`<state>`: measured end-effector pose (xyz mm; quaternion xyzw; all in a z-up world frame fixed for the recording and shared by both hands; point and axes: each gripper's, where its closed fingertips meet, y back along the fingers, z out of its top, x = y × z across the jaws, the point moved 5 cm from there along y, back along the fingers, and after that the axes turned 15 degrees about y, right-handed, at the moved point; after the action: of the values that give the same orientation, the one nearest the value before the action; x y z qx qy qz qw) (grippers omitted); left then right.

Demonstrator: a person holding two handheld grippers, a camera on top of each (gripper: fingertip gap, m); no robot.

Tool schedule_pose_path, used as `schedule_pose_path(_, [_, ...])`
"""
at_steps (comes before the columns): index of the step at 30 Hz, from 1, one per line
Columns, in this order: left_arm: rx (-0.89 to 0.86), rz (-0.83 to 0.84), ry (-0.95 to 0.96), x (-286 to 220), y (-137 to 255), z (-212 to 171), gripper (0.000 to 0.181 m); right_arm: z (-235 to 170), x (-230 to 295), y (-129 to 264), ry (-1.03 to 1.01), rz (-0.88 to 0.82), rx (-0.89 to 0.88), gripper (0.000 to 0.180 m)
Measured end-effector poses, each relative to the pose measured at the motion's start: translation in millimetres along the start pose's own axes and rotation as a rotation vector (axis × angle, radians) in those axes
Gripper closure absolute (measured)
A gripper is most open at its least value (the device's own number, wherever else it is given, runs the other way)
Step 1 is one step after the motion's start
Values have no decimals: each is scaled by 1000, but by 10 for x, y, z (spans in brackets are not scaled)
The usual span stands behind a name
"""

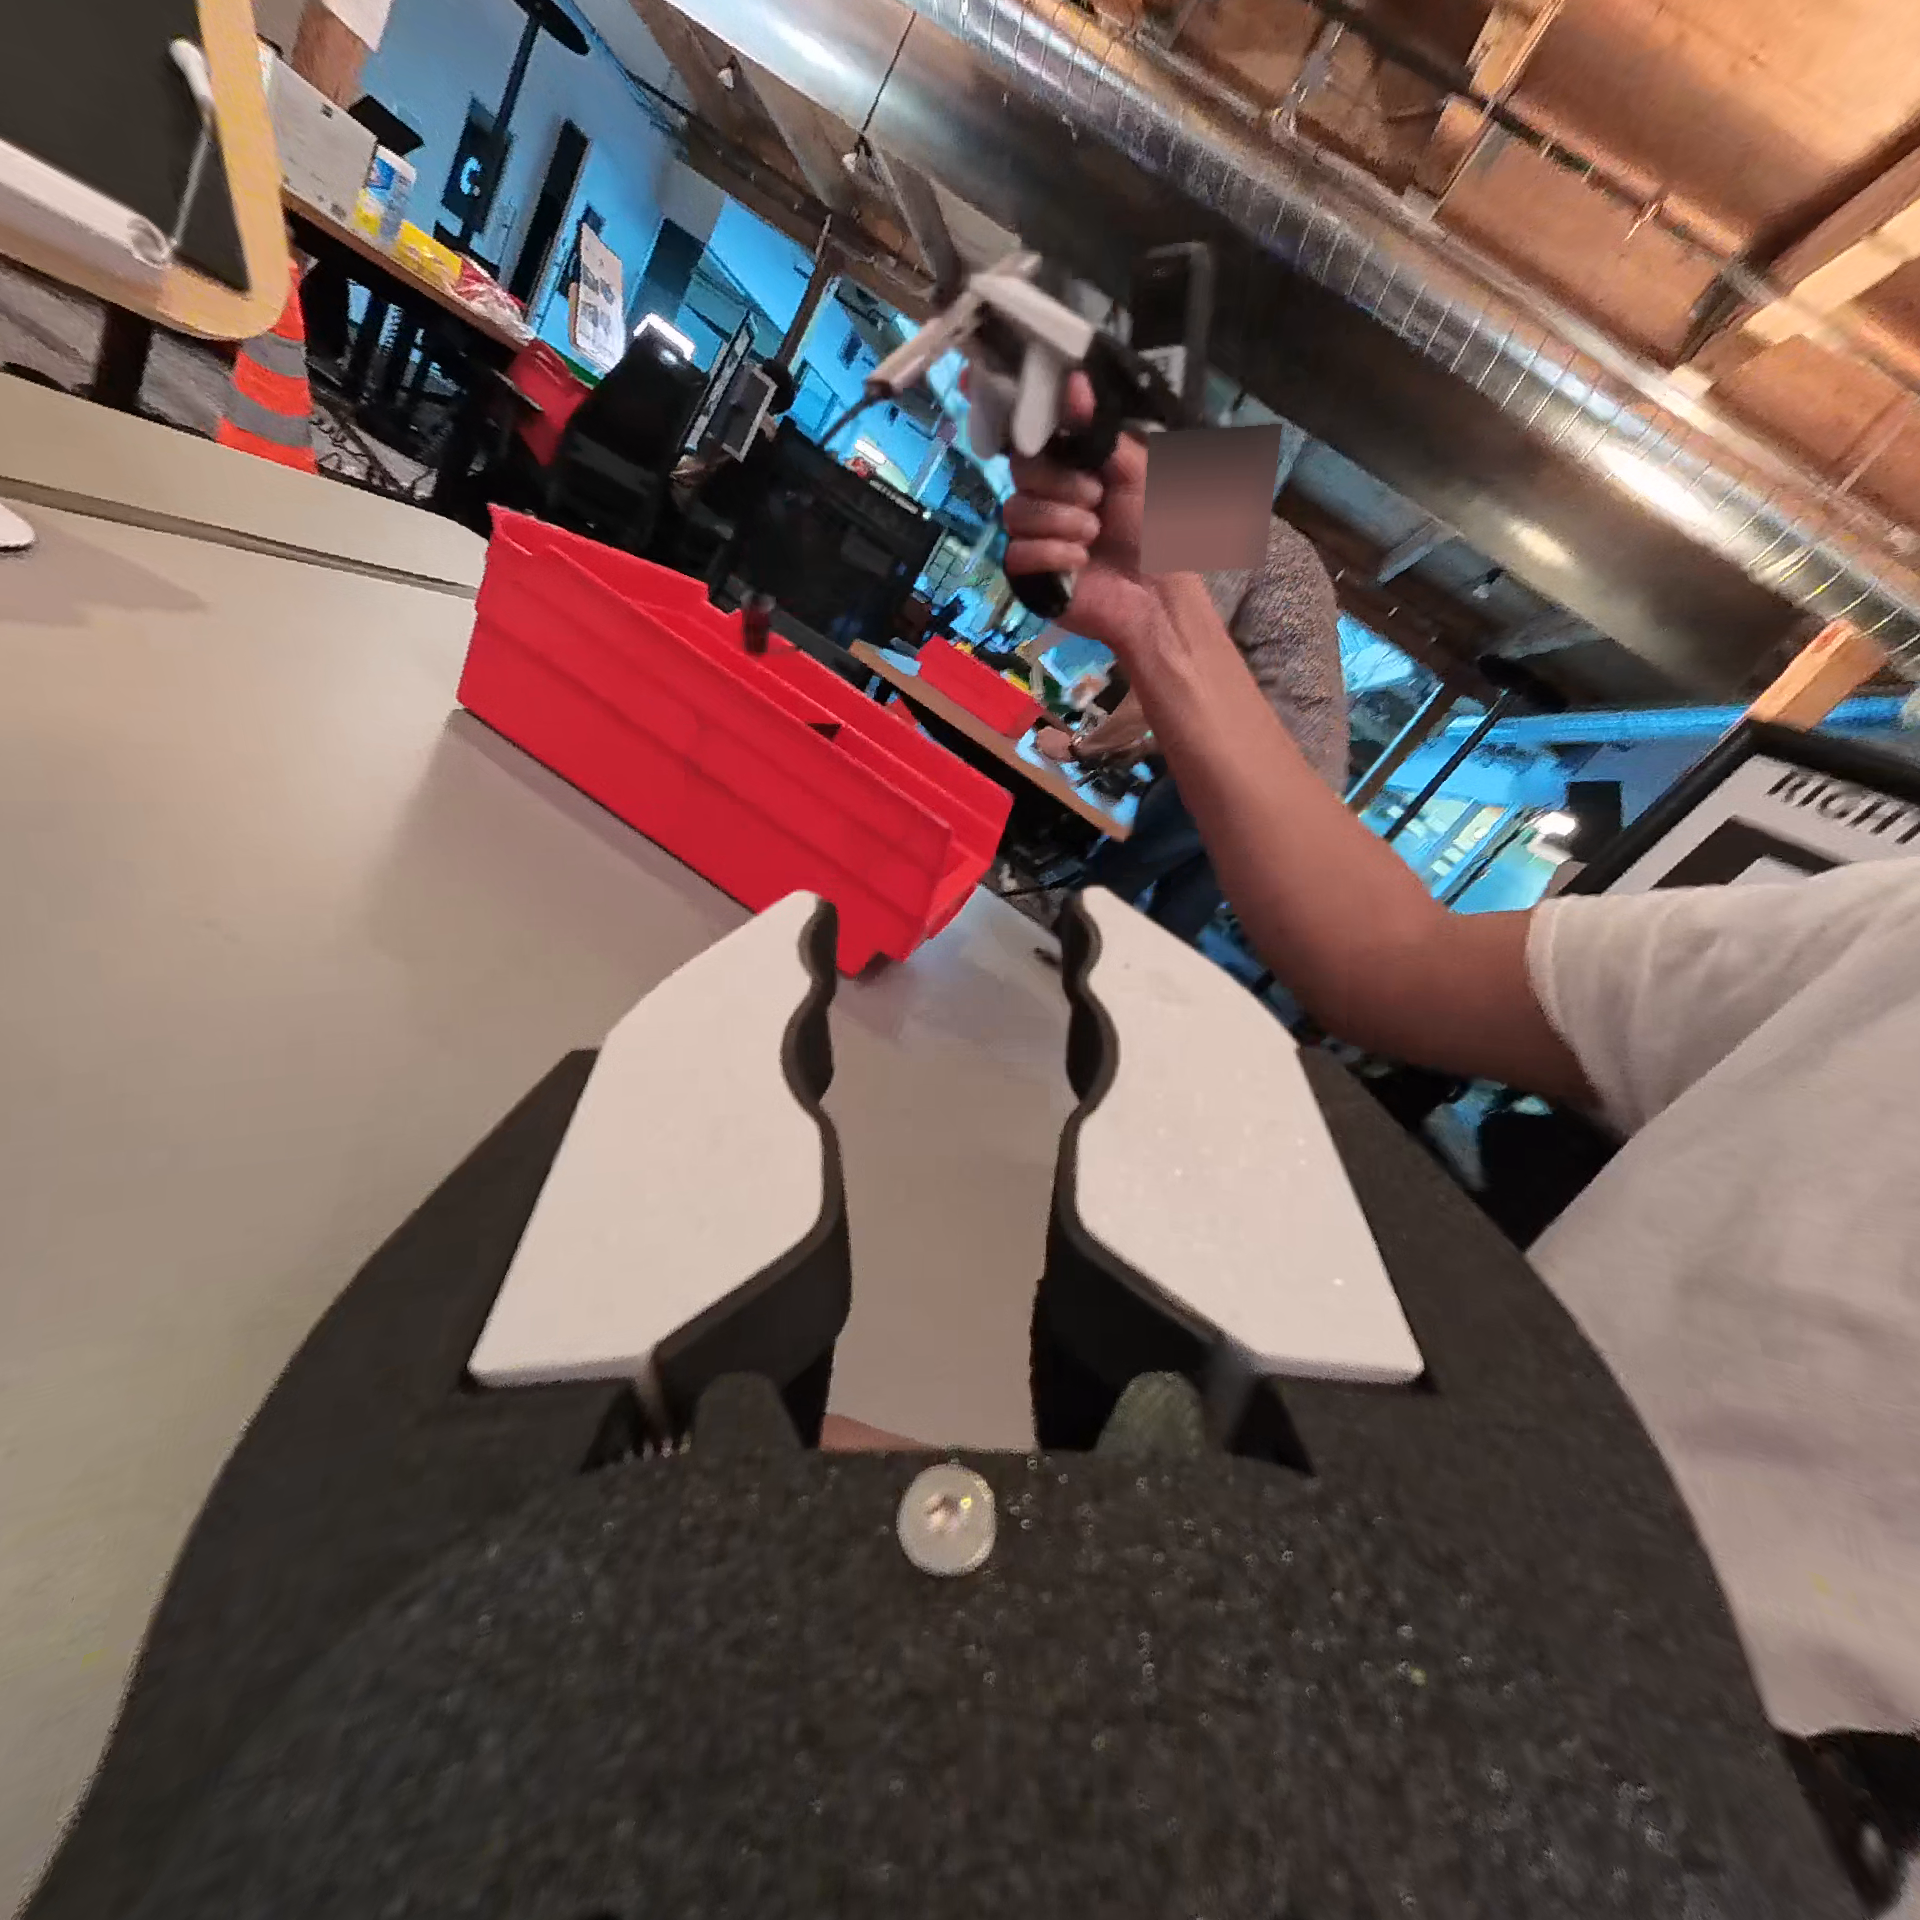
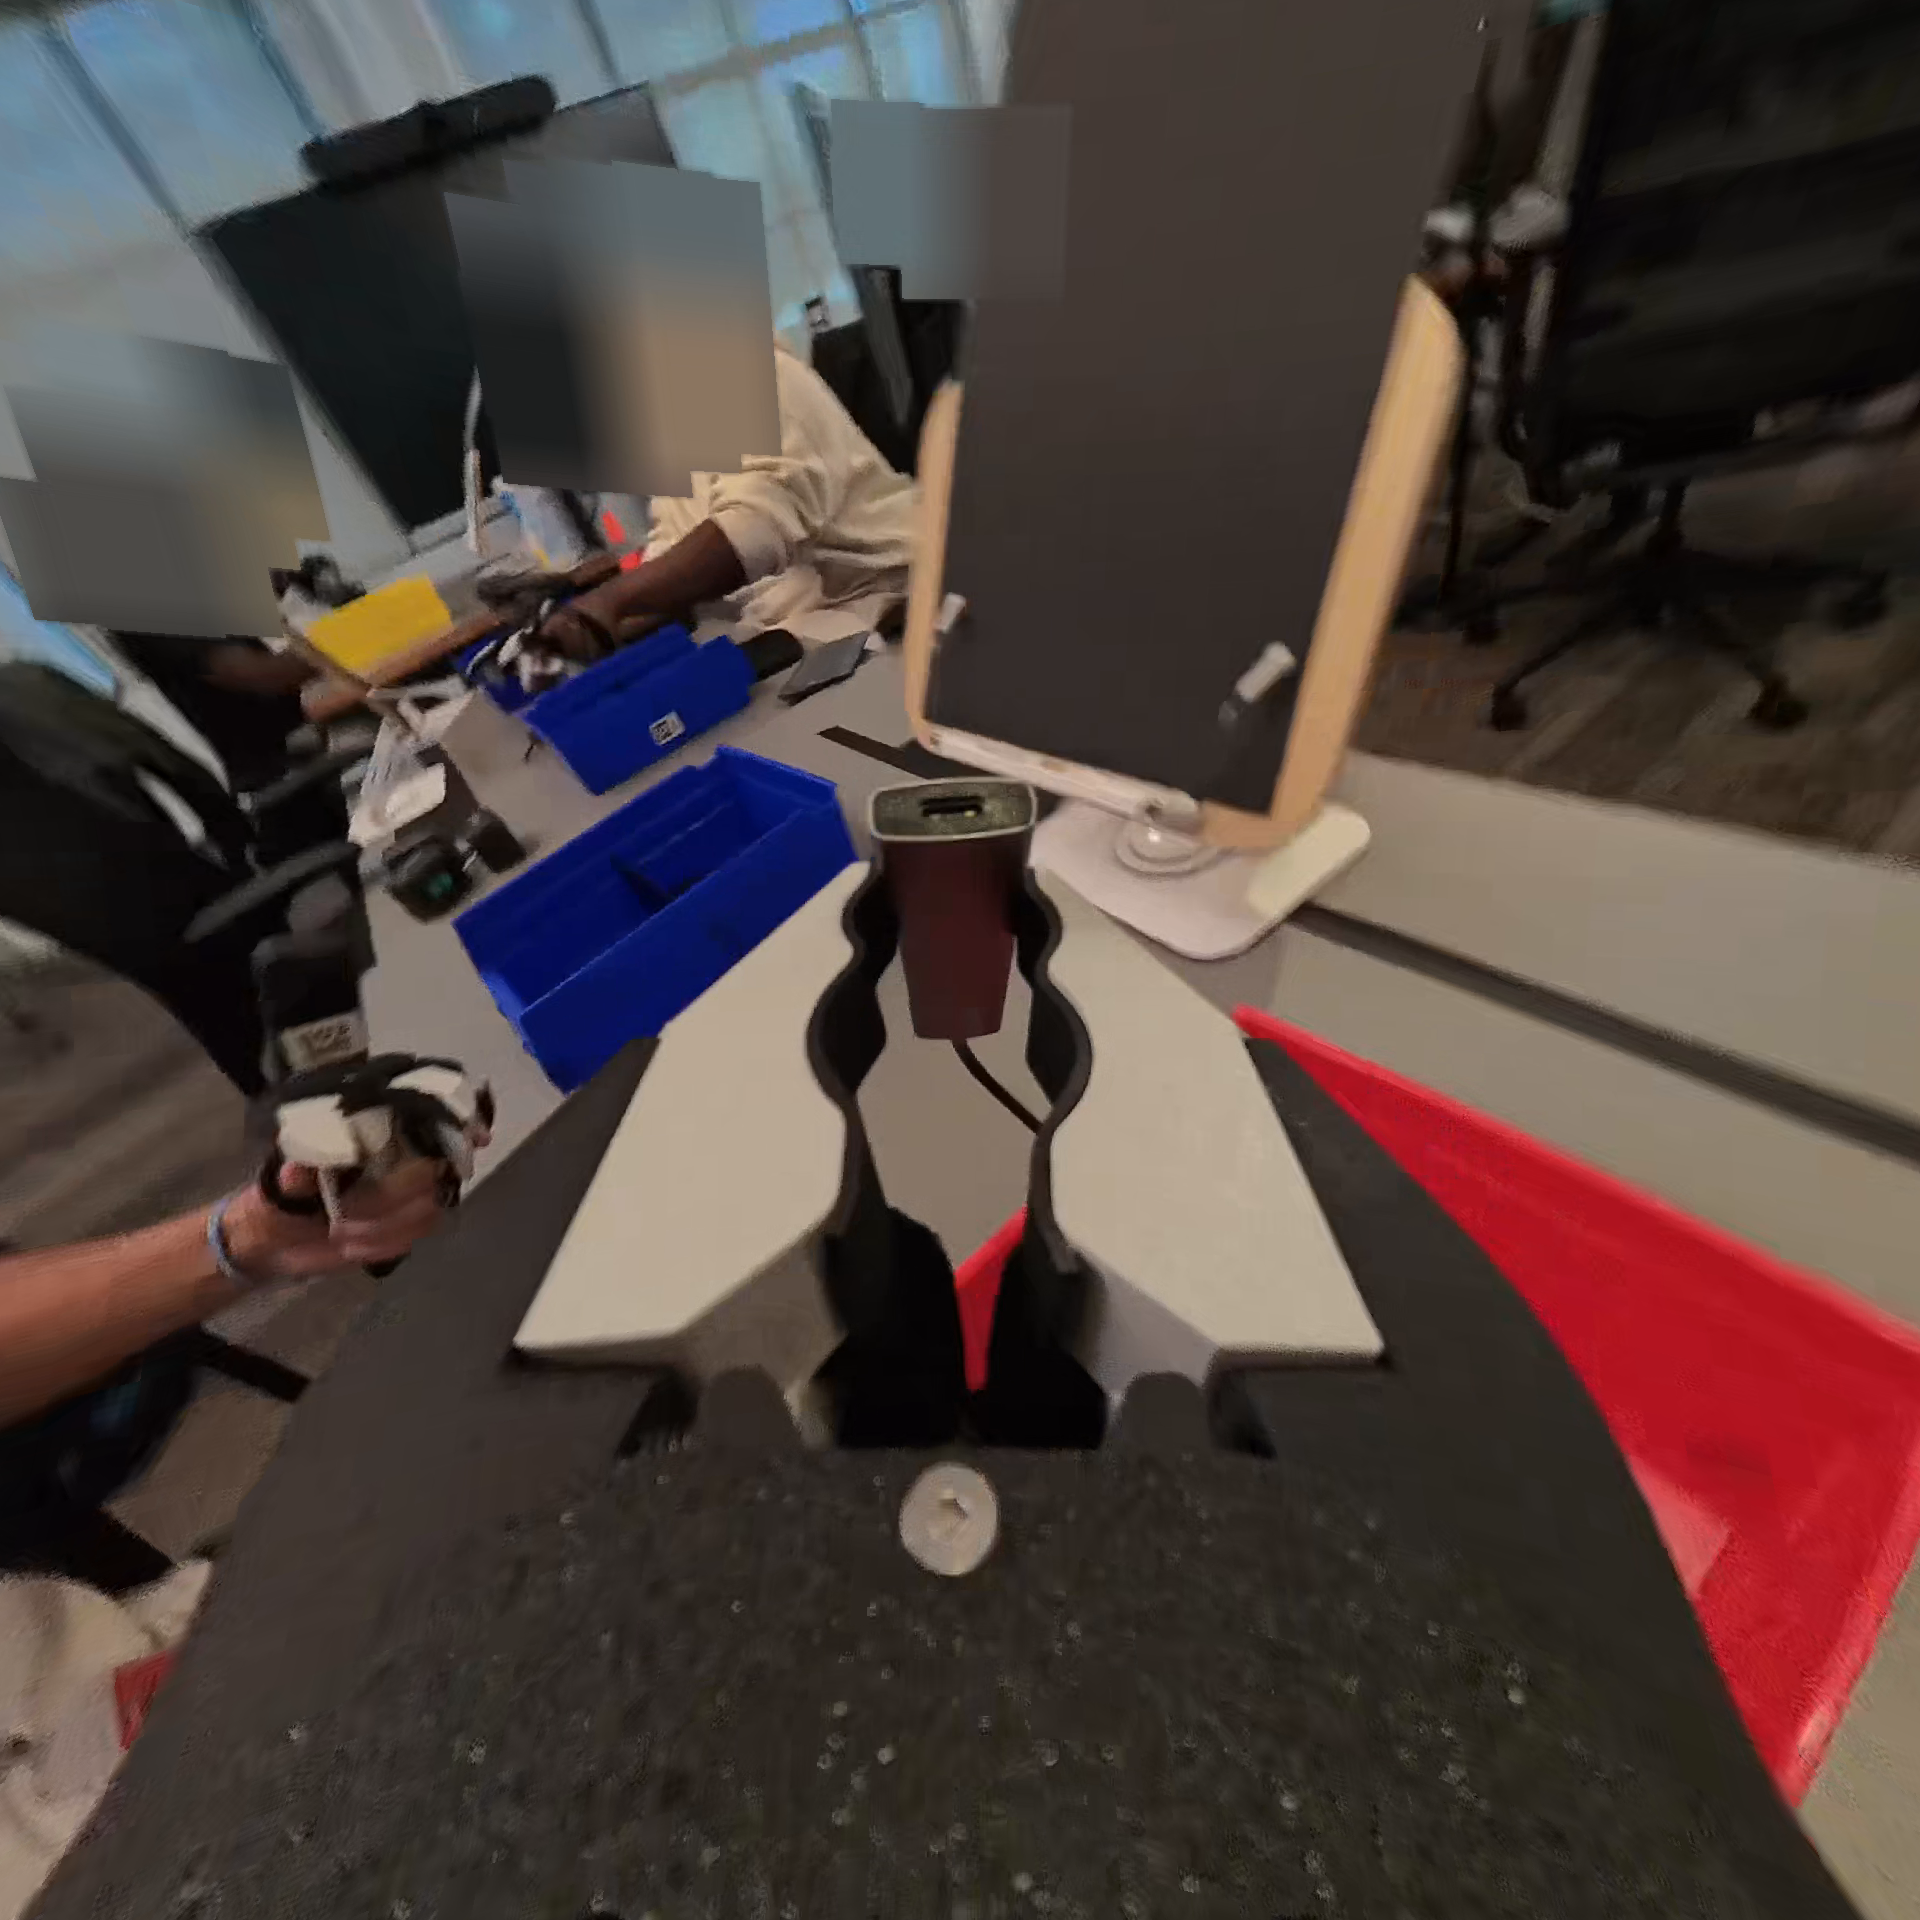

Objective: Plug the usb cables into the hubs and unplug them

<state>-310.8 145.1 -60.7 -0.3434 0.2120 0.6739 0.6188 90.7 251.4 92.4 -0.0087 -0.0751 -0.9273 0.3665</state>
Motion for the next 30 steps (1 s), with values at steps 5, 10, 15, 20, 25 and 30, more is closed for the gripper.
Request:
schedule_pose_path(5, [61, 59, -108, -21, -31, -81, 141, -961, -531, -221, -414, -117, 100, 158])
schedule_pose_path(10, [86, 66, -110, -13, -54, -137, 141, -1579, -705, -404, -332, -272, 435, 155])
schedule_pose_path(15, [120, 76, -130, -12, -78, -184, 141, -1642, -764, -530, -184, -319, 698, 155])
schedule_pose_path(20, [170, 81, -159, -29, -116, -265, 141, -1755, -708, -479, -165, -106, 960, 153])
schedule_pose_path(25, [187, 69, -171, -59, -141, -309, 141, -1932, -760, -232, 11, -49, 1306, 147])
schedule_pose_path(30, [177, 41, -145, -90, -168, -318, 141, -2064, -874, -209, 139, -9, 1399, 145])
